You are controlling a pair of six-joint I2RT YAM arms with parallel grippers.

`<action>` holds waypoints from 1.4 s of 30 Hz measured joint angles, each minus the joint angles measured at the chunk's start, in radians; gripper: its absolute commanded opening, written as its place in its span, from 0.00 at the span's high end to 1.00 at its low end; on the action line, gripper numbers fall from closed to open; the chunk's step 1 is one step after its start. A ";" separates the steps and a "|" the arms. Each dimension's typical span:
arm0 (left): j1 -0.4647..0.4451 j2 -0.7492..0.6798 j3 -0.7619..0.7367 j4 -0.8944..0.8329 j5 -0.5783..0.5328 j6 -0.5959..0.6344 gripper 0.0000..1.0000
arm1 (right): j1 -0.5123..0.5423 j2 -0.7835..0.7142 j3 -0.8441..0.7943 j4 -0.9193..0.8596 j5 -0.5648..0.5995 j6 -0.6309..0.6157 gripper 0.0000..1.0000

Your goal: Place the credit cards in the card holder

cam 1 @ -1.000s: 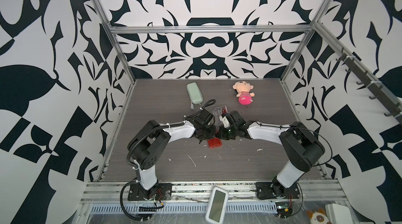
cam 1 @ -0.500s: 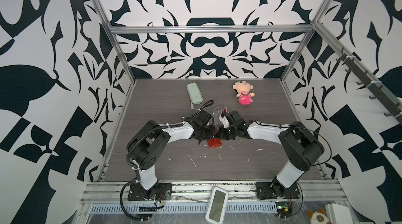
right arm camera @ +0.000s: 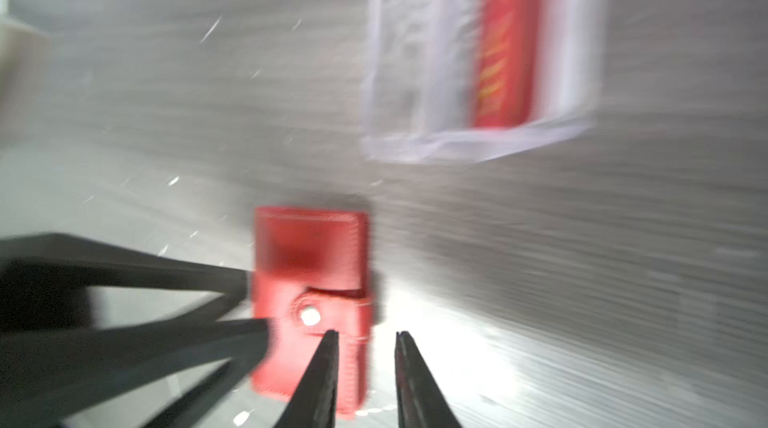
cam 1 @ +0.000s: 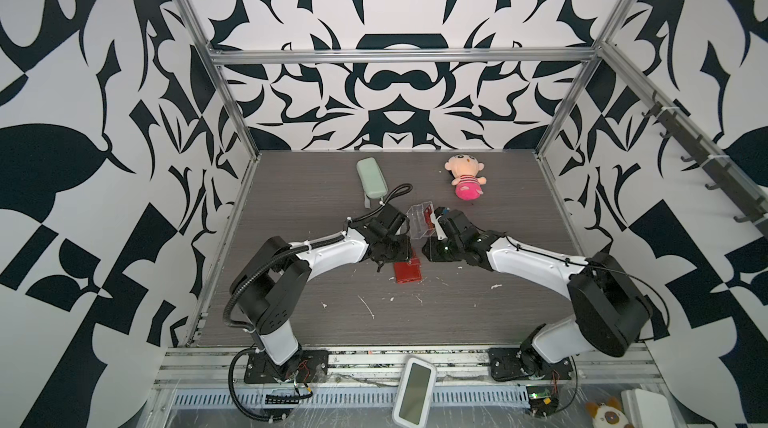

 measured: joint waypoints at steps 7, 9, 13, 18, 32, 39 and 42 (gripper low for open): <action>0.038 -0.106 0.032 -0.110 -0.211 0.108 0.39 | 0.000 -0.018 0.031 -0.151 0.355 -0.063 0.65; 0.068 -0.123 0.028 -0.130 -0.274 0.142 0.37 | 0.000 -0.019 0.038 -0.177 0.455 -0.087 0.65; 0.162 -0.155 0.011 -0.155 -0.391 0.203 0.36 | -0.013 -0.019 0.056 -0.208 0.638 -0.148 0.63; 0.258 -0.184 -0.016 -0.139 -0.527 0.275 0.35 | -0.058 -0.019 0.060 -0.182 0.787 -0.227 0.62; 0.415 -0.187 -0.163 0.126 -0.861 0.455 0.28 | -0.299 -0.052 -0.145 0.165 0.931 -0.426 0.58; 0.515 -0.137 -0.233 0.277 -0.930 0.525 0.06 | -0.416 -0.052 -0.217 0.332 0.889 -0.489 0.54; 0.562 -0.104 -0.247 0.329 -0.945 0.542 0.00 | -0.457 -0.051 -0.238 0.382 0.841 -0.492 0.52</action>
